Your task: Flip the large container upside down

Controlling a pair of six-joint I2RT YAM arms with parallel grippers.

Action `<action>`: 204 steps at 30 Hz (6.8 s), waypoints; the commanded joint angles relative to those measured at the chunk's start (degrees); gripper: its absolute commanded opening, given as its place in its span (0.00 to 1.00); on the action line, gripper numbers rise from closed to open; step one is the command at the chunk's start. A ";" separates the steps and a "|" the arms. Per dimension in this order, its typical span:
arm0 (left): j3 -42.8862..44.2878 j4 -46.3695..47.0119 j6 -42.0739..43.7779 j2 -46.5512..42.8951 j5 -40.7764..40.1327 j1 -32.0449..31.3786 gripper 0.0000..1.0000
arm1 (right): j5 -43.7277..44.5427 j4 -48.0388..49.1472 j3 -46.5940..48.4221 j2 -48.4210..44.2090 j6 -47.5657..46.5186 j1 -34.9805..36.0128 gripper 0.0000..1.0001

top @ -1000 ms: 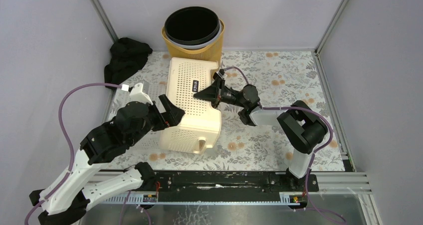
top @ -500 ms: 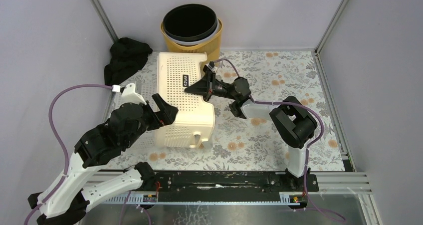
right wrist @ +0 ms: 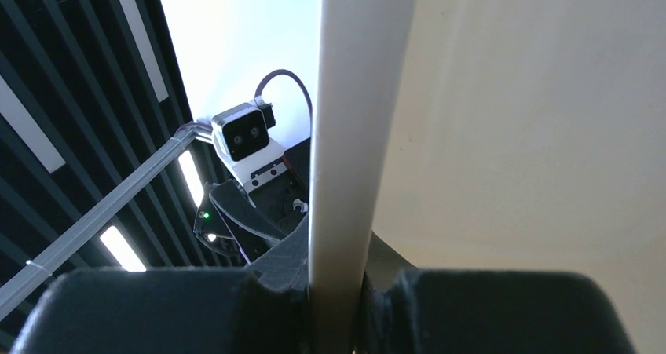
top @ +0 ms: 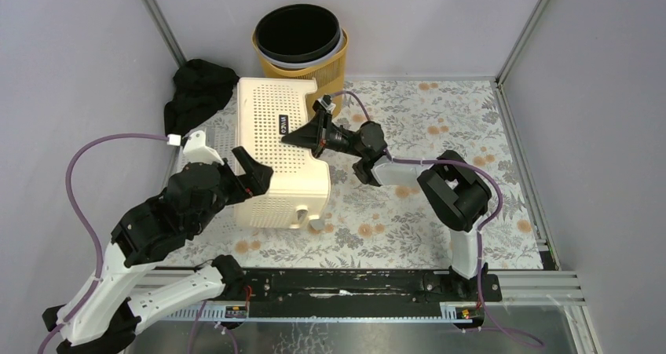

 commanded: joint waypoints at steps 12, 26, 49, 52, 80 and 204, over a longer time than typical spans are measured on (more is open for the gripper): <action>0.67 3.67 -3.34 4.84 10.44 -0.93 1.00 | 12.35 16.22 -7.51 -6.98 -7.17 3.02 0.00; -0.20 6.53 -3.86 8.93 12.54 -0.93 1.00 | 10.92 16.31 -24.22 -13.63 -10.41 -2.06 0.00; -1.04 7.89 -3.26 10.43 12.69 -0.91 1.00 | 4.38 16.06 -40.68 -17.32 -9.03 -9.53 0.45; -1.28 8.07 -3.30 10.28 12.77 -0.85 1.00 | 3.73 15.97 -42.51 -18.67 -8.92 -10.39 0.50; -2.57 8.92 -3.49 9.12 13.42 -0.88 1.00 | 0.03 -2.28 -51.87 -22.59 -13.69 -15.64 0.53; -6.03 39.81 5.36 45.84 29.98 -0.89 1.00 | 13.12 -110.86 -23.66 -70.55 -63.50 -59.80 0.74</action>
